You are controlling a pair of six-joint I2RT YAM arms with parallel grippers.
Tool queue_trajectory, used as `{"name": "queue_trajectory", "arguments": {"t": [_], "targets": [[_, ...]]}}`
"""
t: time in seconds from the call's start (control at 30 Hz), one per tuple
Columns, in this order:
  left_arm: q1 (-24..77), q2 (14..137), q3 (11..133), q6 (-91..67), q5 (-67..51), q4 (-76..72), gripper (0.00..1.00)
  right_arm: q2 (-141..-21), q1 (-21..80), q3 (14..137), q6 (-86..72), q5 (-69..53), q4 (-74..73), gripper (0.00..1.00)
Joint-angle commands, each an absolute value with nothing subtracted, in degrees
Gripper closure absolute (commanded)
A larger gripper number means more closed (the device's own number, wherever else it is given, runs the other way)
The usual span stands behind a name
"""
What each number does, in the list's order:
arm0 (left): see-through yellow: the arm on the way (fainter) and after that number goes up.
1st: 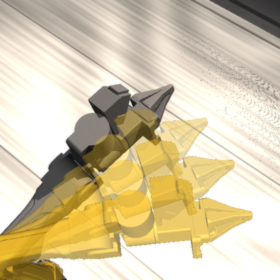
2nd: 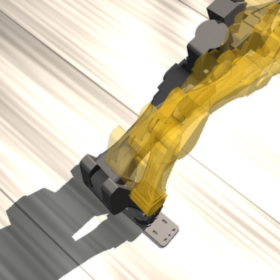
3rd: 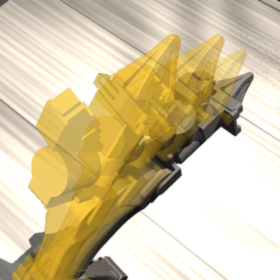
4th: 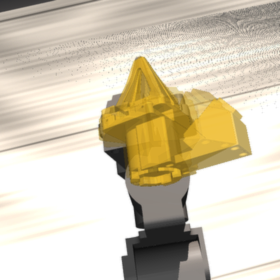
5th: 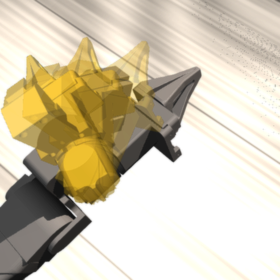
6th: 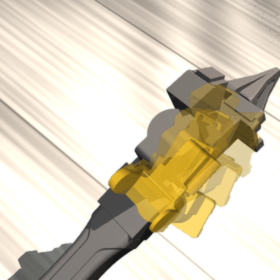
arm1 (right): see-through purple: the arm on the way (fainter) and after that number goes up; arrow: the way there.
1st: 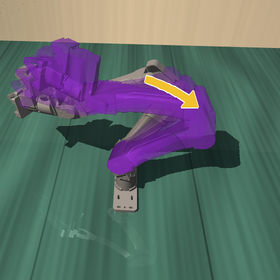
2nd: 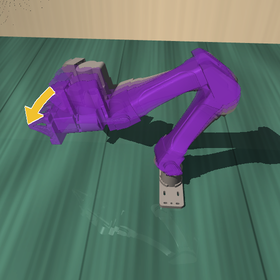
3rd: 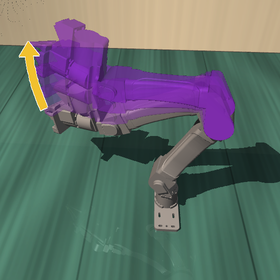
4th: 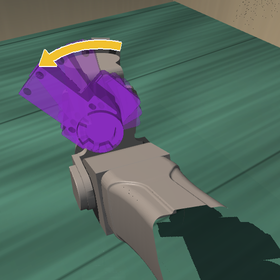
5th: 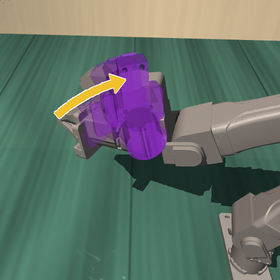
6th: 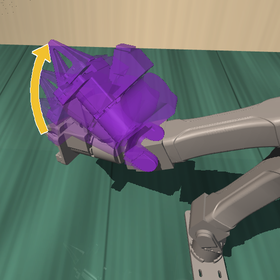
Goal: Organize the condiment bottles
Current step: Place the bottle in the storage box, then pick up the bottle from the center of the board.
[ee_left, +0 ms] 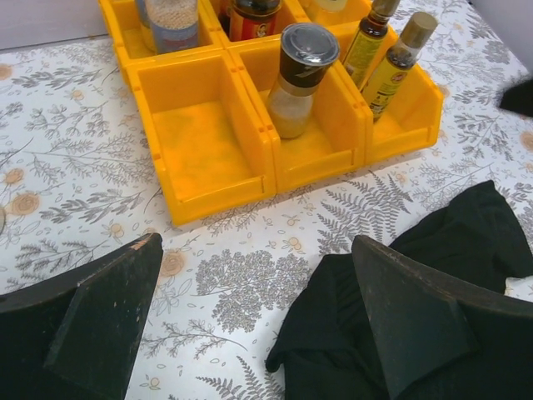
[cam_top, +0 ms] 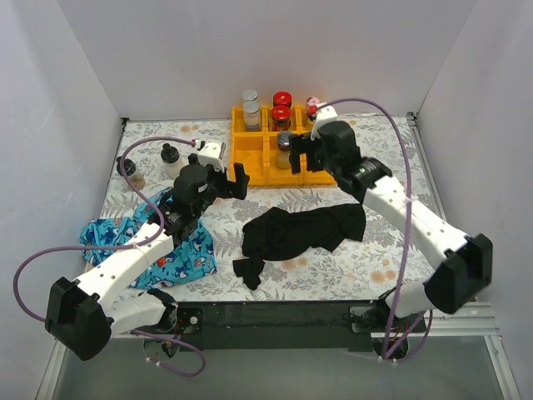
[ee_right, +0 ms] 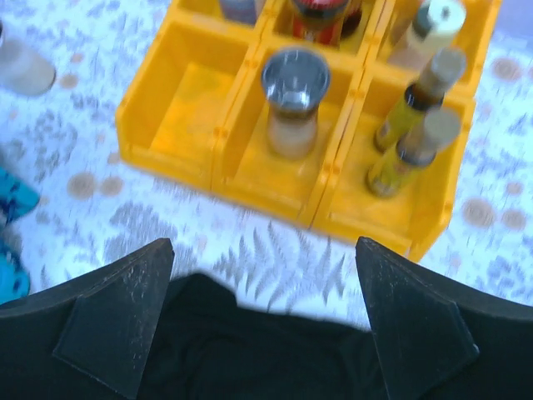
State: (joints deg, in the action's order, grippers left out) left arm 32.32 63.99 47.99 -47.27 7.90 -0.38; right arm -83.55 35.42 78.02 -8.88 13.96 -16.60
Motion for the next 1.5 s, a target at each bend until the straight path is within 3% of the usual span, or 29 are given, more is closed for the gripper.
{"name": "queue_trajectory", "arguments": {"t": [0.0,0.23,0.4,0.57,0.7,1.2,1.47], "targets": [[32.2,60.3,45.6,-47.8,13.5,-0.6,0.02,-72.7,35.6,65.8,-13.7,10.4,-14.6,0.01],[31.4,61.0,50.3,-50.8,16.7,8.0,0.02,-49.9,35.6,47.6,-12.3,16.5,-11.9,0.01],[18.9,64.0,54.6,-54.1,7.9,10.2,0.02,-40.1,35.6,43.0,-13.6,17.8,-10.7,0.01],[5.9,69.8,59.5,-56.4,2.3,10.5,0.02,-37.5,35.6,40.3,-13.9,15.3,-10.5,0.01],[1.9,76.0,63.0,-56.4,2.7,11.2,0.04,-36.6,35.6,38.8,-14.0,15.0,-10.7,0.01],[0.4,92.2,62.7,-49.9,8.5,-1.9,0.02,-35.0,35.6,36.0,-10.8,14.3,-9.8,0.01],[0.4,99.4,64.9,-47.4,10.9,-9.5,0.11,-31.8,35.6,35.1,-10.6,14.9,-10.1,0.01]]}}
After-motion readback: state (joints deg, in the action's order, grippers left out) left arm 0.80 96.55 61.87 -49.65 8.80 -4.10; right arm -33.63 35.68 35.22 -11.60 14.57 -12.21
